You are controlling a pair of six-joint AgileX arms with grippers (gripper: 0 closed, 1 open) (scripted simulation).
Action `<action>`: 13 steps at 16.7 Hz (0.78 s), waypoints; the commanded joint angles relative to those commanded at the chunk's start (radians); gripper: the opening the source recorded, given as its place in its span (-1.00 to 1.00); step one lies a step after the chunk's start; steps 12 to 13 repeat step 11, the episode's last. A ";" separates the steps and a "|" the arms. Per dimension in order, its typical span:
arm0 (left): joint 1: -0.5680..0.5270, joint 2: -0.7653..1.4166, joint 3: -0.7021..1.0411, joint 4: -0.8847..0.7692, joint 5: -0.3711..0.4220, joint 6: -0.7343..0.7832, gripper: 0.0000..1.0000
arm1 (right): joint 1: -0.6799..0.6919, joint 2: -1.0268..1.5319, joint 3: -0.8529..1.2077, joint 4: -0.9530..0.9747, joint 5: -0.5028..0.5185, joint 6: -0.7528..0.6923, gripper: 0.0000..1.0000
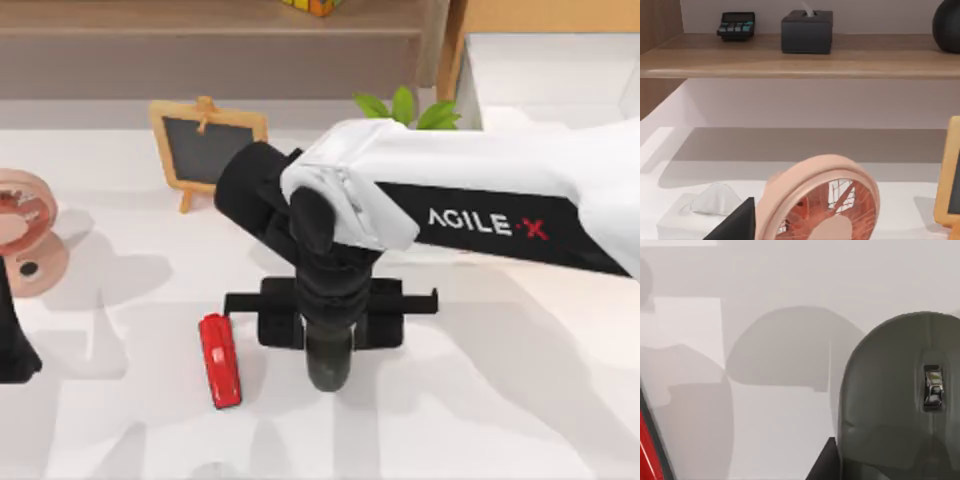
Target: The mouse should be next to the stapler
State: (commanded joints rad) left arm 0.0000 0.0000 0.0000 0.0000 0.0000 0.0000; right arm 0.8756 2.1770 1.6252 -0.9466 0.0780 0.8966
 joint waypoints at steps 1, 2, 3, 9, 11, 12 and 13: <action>0.000 0.000 0.000 0.000 0.000 0.000 1.00 | 0.000 0.000 0.000 0.000 0.000 0.000 0.36; 0.000 0.000 0.000 0.000 0.000 0.000 1.00 | 0.000 0.000 0.000 0.000 0.000 0.000 0.51; 0.000 0.000 0.000 0.000 0.000 0.000 1.00 | 0.000 0.000 0.000 0.000 0.000 0.000 0.66; 0.000 0.000 0.000 0.000 0.000 0.000 1.00 | 0.000 0.000 0.000 0.000 0.000 0.000 1.00; 0.000 0.000 0.000 0.000 0.000 0.000 1.00 | 0.000 0.000 0.000 0.000 0.000 0.000 1.00; 0.000 0.000 0.000 0.000 0.000 0.000 1.00 | 0.000 0.000 0.000 0.000 0.000 0.000 1.00; 0.000 0.000 0.000 0.000 0.000 0.000 1.00 | 0.000 0.000 0.000 0.000 0.000 0.000 1.00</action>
